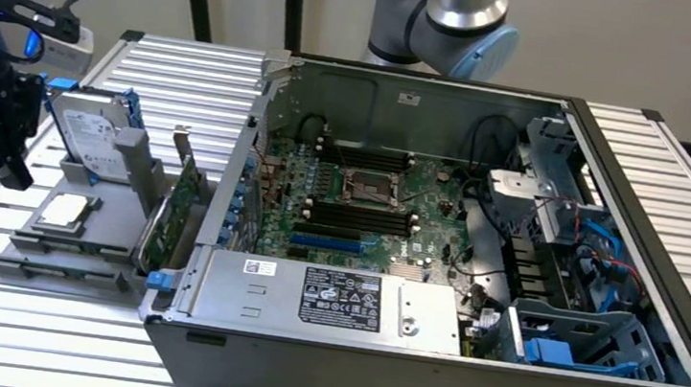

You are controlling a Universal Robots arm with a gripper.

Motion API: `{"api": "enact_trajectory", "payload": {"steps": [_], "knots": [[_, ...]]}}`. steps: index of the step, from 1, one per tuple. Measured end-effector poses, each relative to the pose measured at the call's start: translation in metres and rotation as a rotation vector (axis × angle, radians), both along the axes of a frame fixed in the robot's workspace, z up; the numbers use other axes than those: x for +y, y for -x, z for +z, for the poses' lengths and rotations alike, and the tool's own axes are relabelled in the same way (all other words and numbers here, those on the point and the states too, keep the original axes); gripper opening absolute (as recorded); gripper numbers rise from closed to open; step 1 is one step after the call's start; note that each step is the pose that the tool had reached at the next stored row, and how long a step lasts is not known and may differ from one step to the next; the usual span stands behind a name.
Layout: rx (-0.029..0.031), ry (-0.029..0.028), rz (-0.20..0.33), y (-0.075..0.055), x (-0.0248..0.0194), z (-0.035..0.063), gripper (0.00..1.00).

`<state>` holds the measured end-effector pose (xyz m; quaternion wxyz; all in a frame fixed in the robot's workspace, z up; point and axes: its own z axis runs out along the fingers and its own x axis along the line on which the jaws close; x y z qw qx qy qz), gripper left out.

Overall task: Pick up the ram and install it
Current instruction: 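Pick up the ram and move it above insertion slot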

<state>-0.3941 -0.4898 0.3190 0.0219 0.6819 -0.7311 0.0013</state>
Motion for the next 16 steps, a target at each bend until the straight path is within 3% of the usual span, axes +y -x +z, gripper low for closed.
{"api": "enact_trajectory", "payload": {"steps": [2,5,6,16], "knots": [[0.0000,0.0002,0.000,0.000,0.0000,-0.0002,0.24],[0.0004,0.0002,0.000,0.000,-0.0002,-0.0015,0.30],[0.0007,0.0004,0.000,0.000,-0.0004,-0.0027,0.36],[0.0008,0.0004,0.016,0.000,-0.0070,-0.0208,0.36]]}}
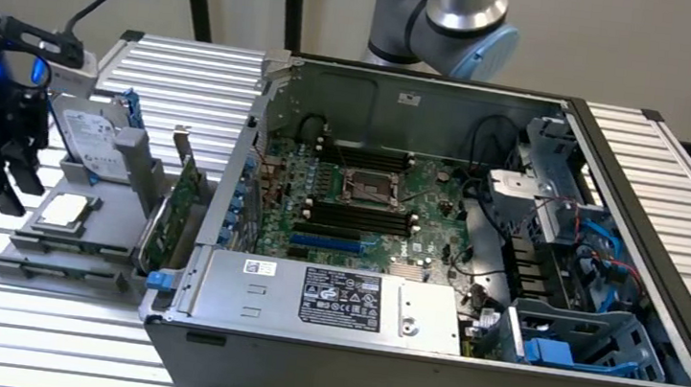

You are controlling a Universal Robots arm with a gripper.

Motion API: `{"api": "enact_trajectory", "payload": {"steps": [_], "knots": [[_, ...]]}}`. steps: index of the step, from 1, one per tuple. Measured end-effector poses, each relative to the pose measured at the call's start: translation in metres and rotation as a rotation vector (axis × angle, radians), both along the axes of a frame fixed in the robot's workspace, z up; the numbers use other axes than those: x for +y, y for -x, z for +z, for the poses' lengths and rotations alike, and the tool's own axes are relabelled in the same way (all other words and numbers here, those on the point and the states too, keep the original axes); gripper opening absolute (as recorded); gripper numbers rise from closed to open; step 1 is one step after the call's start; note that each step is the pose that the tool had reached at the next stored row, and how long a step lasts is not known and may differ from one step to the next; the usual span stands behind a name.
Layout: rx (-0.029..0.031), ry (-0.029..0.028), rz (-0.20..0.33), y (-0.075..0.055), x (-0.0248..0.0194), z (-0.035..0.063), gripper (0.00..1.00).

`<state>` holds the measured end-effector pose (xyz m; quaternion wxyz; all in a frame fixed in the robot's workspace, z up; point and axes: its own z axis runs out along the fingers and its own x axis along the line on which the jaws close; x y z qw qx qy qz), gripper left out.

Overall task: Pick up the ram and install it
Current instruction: 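Pick up the ram and move it above insertion slot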

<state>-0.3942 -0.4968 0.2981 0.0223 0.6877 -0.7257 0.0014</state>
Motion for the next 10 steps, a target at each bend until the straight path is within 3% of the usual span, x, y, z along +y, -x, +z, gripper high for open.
{"api": "enact_trajectory", "payload": {"steps": [10], "knots": [[-0.0001,-0.0001,0.035,-0.001,-0.0081,-0.0182,0.36]]}}
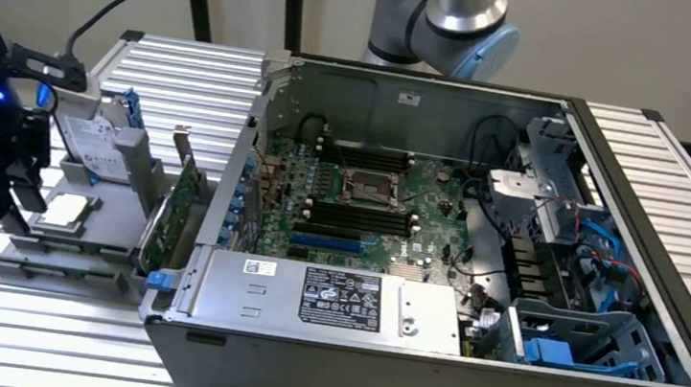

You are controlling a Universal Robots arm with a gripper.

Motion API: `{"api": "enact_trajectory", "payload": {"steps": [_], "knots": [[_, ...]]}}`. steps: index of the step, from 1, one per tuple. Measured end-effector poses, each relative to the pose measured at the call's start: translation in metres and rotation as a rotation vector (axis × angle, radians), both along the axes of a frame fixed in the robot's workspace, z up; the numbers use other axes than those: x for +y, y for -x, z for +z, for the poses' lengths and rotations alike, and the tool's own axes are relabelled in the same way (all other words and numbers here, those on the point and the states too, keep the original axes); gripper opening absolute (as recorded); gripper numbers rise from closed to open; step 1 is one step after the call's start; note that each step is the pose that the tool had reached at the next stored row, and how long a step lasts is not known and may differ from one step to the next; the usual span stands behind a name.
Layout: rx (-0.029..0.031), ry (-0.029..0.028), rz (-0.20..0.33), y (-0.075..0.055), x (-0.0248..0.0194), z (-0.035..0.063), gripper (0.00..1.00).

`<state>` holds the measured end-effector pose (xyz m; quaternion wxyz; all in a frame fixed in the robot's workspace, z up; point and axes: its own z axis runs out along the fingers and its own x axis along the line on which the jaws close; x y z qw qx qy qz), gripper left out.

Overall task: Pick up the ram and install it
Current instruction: 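Pick up the ram and move it above insertion slot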

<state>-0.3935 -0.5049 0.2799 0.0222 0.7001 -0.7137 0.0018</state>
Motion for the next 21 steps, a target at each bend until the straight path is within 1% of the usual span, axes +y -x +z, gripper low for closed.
{"api": "enact_trajectory", "payload": {"steps": [5,8,21], "knots": [[0.0001,0.0000,0.023,-0.001,-0.0035,-0.0091,0.36],[0.0001,0.0001,0.033,-0.002,-0.0047,-0.0145,0.36],[0.0001,0.0001,0.060,-0.006,-0.0061,-0.0382,0.36]]}}
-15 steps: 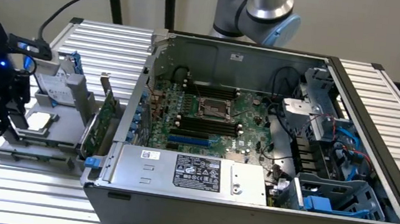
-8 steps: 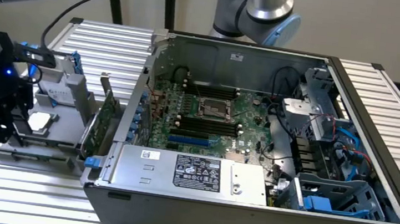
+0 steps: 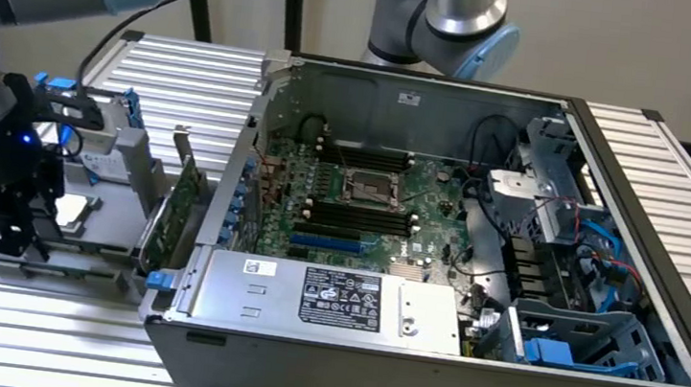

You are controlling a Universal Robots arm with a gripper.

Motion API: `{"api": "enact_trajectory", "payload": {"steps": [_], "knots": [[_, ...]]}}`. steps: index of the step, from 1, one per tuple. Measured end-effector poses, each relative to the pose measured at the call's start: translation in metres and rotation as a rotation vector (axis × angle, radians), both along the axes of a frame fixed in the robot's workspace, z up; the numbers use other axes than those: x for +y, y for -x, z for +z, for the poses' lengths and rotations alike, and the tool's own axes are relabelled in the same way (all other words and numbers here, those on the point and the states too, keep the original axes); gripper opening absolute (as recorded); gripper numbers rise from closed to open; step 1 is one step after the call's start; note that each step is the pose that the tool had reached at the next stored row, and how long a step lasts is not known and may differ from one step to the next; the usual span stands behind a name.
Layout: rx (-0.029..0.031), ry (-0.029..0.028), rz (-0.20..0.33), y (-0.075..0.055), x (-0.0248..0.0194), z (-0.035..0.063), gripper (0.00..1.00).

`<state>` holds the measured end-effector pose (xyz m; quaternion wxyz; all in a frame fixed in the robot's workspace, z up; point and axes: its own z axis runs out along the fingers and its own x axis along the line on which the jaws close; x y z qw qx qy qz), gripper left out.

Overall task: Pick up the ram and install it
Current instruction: 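Pick up the ram and move it above insertion slot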

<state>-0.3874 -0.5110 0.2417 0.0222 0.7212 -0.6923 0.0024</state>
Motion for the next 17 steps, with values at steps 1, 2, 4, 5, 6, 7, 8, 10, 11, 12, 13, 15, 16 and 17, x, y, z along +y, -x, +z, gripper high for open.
{"api": "enact_trajectory", "payload": {"steps": [1,2,4,5,6,7,8,10,11,12,13,15,16,17], "knots": [[0.0000,0.0000,0.000,0.000,-0.0002,-0.0018,0.36],[0.0000,0.0000,0.000,0.000,-0.0003,-0.0036,0.36],[0.0000,0.0000,0.000,0.000,-0.0007,-0.0072,0.36],[-0.0001,-0.0001,0.000,0.000,-0.0009,-0.0091,0.36],[-0.0001,-0.0001,0.000,0.000,-0.0011,-0.0109,0.36],[0.0000,0.0000,0.000,0.000,-0.0013,-0.0126,0.36],[0.0000,0.0000,0.000,0.000,-0.0016,-0.0144,0.36],[0.0000,0.0000,0.000,0.000,-0.0018,-0.0182,0.36],[0.0000,0.0000,0.000,0.000,-0.0018,-0.0200,0.36],[-0.0001,-0.0001,0.000,0.000,-0.0019,-0.0218,0.36],[-0.0001,-0.0001,0.000,0.000,-0.0019,-0.0236,0.36],[0.0000,0.0000,0.000,0.000,-0.0019,-0.0271,0.36],[0.0000,0.0000,-0.001,0.000,-0.0019,-0.0290,0.36],[0.0000,0.0000,-0.003,0.000,-0.0019,-0.0308,0.36]]}}
